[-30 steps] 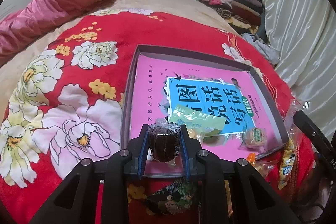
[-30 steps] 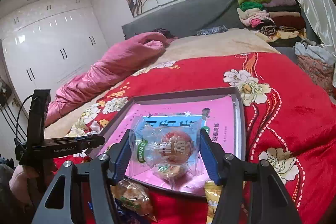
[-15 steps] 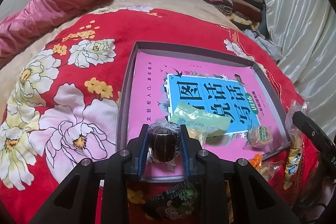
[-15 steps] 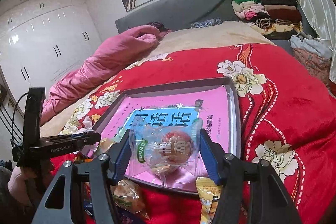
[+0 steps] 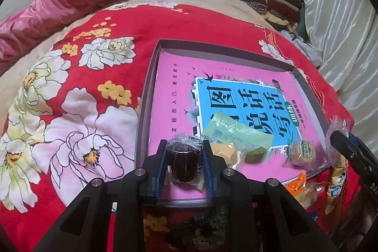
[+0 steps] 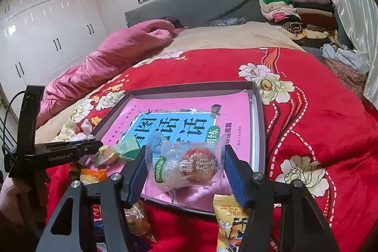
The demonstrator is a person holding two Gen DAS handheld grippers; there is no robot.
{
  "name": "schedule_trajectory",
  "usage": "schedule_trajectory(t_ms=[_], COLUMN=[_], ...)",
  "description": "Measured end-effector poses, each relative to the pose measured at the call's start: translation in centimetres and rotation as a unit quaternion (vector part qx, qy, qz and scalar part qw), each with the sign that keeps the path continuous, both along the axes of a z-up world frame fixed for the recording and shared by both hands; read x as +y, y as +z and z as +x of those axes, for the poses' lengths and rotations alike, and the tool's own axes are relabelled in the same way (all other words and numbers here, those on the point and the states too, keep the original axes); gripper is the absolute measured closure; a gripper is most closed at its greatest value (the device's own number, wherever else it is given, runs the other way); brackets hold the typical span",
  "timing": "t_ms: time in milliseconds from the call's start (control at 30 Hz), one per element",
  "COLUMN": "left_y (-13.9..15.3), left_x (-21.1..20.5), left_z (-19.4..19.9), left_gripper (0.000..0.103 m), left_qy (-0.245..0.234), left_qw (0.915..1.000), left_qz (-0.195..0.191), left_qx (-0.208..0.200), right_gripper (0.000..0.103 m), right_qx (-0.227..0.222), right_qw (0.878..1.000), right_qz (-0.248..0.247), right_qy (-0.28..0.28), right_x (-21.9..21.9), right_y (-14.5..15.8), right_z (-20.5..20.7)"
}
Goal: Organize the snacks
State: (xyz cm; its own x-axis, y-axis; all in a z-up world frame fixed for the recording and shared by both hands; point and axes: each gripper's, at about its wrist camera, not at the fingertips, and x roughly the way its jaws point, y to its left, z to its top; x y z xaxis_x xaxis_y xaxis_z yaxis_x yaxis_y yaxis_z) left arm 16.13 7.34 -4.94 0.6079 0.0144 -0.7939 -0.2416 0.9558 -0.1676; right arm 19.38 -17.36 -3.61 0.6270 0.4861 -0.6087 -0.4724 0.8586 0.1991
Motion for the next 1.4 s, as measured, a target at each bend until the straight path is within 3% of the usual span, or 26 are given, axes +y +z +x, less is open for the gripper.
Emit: schedule_trajectory(t_ms=[700, 1400], left_y=[-0.4, -0.7], left_x=[-1.6, -0.4], left_z=[0.0, -0.2], left_gripper=[0.075, 0.075], left_qy=[-0.026, -0.008], left_qw=[0.9996, 0.9999], left_qz=[-0.009, -0.011], left_qx=[0.003, 0.007], right_gripper=[0.042, 0.041], right_qx=[0.039, 0.041], right_qw=[0.998, 0.998], right_qz=[-0.03, -0.038], right_qy=[-0.028, -0.008], right_x=[-1.1, -0.4], right_y=[-1.2, -1.2], right_z=[0.7, 0.3])
